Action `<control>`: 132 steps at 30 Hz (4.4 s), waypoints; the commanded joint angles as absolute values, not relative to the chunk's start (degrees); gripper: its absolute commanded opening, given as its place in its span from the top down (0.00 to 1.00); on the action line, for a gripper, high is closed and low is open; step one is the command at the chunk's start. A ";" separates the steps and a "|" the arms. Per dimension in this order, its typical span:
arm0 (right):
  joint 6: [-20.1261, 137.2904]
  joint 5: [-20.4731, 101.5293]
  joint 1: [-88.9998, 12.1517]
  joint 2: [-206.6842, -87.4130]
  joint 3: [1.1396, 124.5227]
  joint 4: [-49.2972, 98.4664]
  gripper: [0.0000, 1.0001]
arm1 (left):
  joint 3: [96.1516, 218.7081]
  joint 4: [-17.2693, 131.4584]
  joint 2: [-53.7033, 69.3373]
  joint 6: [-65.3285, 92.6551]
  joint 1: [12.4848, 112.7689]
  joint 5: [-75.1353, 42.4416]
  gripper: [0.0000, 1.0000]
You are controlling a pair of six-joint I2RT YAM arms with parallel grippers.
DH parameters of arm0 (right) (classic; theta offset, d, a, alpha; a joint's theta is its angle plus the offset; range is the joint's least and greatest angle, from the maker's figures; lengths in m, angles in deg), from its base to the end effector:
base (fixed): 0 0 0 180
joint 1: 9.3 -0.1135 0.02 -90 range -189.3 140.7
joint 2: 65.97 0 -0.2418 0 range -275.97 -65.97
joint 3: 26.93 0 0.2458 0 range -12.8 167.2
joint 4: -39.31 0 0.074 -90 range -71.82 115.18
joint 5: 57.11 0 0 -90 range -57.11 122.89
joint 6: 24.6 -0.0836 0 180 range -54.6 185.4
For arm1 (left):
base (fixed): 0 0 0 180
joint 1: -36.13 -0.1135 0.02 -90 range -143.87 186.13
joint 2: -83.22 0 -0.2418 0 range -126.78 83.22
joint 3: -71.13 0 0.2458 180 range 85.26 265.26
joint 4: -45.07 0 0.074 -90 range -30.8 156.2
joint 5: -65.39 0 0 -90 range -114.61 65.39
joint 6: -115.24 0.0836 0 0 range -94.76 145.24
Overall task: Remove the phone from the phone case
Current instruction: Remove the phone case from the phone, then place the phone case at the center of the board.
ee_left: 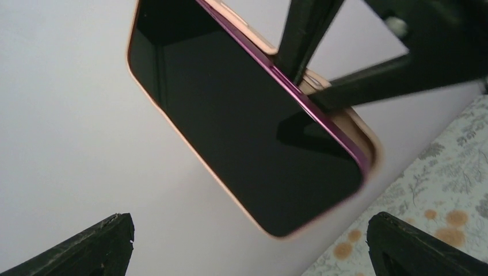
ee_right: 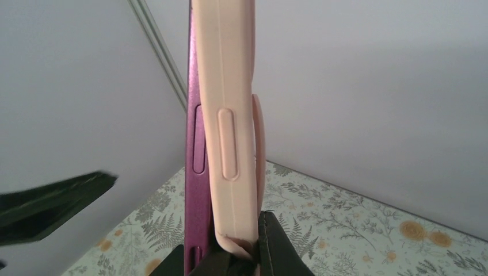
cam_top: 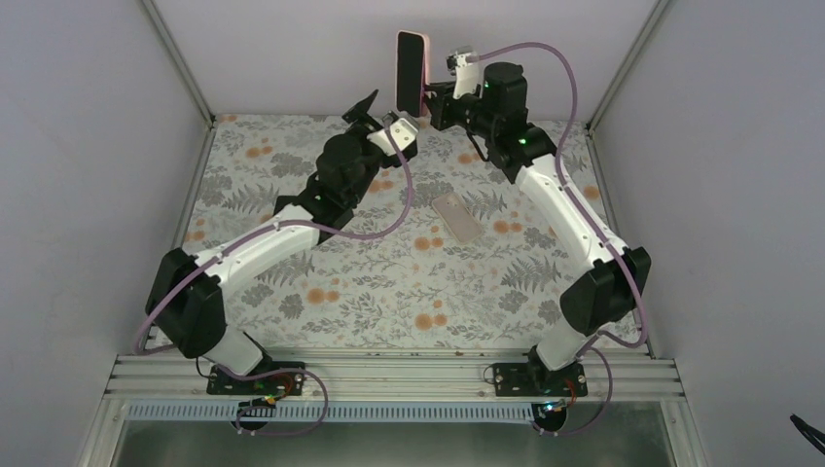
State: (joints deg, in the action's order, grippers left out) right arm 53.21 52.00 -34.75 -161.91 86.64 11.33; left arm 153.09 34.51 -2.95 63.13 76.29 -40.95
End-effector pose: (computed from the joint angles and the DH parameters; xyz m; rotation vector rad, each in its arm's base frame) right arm 0.3763 0.2094 0.4010 -0.4557 1.7467 0.7657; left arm 0.3226 -0.2415 0.3538 0.7315 1.2715 0.1758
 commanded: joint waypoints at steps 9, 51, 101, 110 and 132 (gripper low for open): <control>51.69 52.39 -35.43 -156.67 84.17 18.21 0.97 | 164.17 34.24 -8.16 57.94 76.98 -44.03 0.00; 48.51 64.63 -35.92 -157.25 80.90 19.84 0.97 | 166.77 26.63 -14.07 59.92 73.79 -54.77 0.38; 86.12 62.70 -3.68 -166.91 63.68 -21.51 0.97 | 116.86 28.85 -4.97 95.78 80.72 -69.47 0.98; 87.28 62.42 -1.30 -171.70 58.36 -20.22 0.97 | 117.96 34.35 -7.22 90.71 81.55 -68.83 0.98; 86.10 30.41 0.05 -168.08 58.03 -17.73 0.69 | 122.05 69.08 -6.93 82.31 86.30 -50.06 0.69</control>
